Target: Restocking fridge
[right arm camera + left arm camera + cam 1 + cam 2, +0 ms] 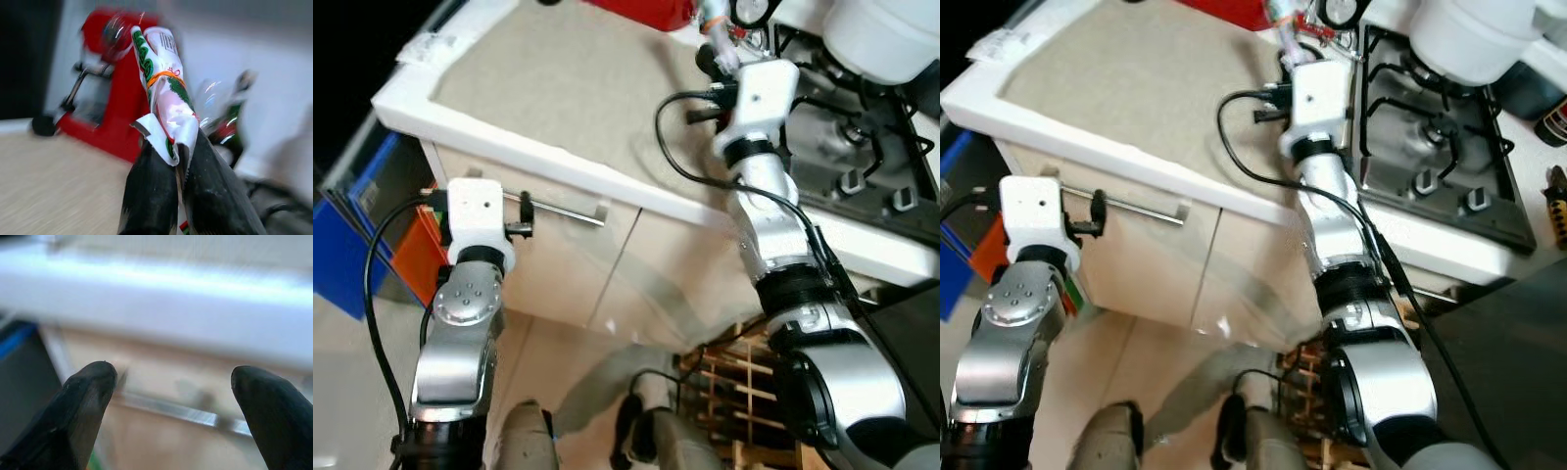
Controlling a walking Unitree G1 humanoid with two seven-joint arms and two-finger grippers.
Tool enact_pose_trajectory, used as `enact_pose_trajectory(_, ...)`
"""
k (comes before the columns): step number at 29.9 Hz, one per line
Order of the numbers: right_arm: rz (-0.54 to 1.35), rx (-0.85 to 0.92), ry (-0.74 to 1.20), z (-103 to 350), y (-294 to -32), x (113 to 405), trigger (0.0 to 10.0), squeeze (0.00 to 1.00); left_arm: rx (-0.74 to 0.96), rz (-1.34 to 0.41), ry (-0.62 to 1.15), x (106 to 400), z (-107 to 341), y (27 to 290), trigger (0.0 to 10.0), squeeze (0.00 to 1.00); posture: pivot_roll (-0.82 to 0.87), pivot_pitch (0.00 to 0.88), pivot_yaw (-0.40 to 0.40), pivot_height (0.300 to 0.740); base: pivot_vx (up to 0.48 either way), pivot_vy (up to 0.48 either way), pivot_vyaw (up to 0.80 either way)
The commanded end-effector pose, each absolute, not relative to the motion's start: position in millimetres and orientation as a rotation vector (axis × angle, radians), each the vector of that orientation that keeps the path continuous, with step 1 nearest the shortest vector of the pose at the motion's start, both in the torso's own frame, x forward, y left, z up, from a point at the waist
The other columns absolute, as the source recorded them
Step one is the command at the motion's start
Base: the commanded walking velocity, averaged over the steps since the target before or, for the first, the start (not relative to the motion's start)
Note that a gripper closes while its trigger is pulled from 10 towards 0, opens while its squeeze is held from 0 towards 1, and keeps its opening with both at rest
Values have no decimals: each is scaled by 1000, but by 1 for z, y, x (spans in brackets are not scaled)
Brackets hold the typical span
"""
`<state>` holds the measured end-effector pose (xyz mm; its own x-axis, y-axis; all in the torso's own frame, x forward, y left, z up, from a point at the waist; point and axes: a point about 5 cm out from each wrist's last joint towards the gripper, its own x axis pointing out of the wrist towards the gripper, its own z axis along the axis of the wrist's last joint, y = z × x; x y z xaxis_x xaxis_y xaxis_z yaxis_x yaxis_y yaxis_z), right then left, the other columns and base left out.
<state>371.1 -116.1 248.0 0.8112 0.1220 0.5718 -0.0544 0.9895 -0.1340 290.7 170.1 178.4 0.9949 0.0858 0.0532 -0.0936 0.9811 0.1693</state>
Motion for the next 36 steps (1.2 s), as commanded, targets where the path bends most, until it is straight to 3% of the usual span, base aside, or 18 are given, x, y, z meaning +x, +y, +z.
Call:
enact_pose_trajectory(1, 14, -125, -641, 245, -134, 361, 0, 0, 131, 4, -87, 290, 181, 159, 10000, 0, 253, 46, -125, 740, 0, 0, 0)
enact_pose_trajectory(5, -48, -146, -620, 229, -145, 346, 0, 0, 90, -33, -126, 289, 189, 158, 10000, 0, 252, 30, -100, 740, 0, 0, 0)
enact_pose_trajectory(14, -145, -163, -501, 183, -153, 308, 0, 0, 212, -153, -193, 295, 201, 148, 10000, 0, 255, 7, -54, 740, 0, 0, 0)
enact_pose_trajectory(19, -198, -83, -290, 138, -158, 295, 0, 0, 166, -176, -131, 299, 186, 148, 10000, 0, 234, 0, -2, 740, 0, 0, 0)
enact_pose_trajectory(22, -178, -69, -255, 134, -161, 291, 0, 0, 102, -183, -58, 307, 166, 155, 10000, 0, 194, 0, 41, 740, 0, 0, 0)
enact_pose_trajectory(36, -123, -100, -214, 140, -168, 291, 0, 0, 25, -213, -75, 312, 158, 135, 10000, 0, 162, 3, -27, 740, 0, 0, 0)
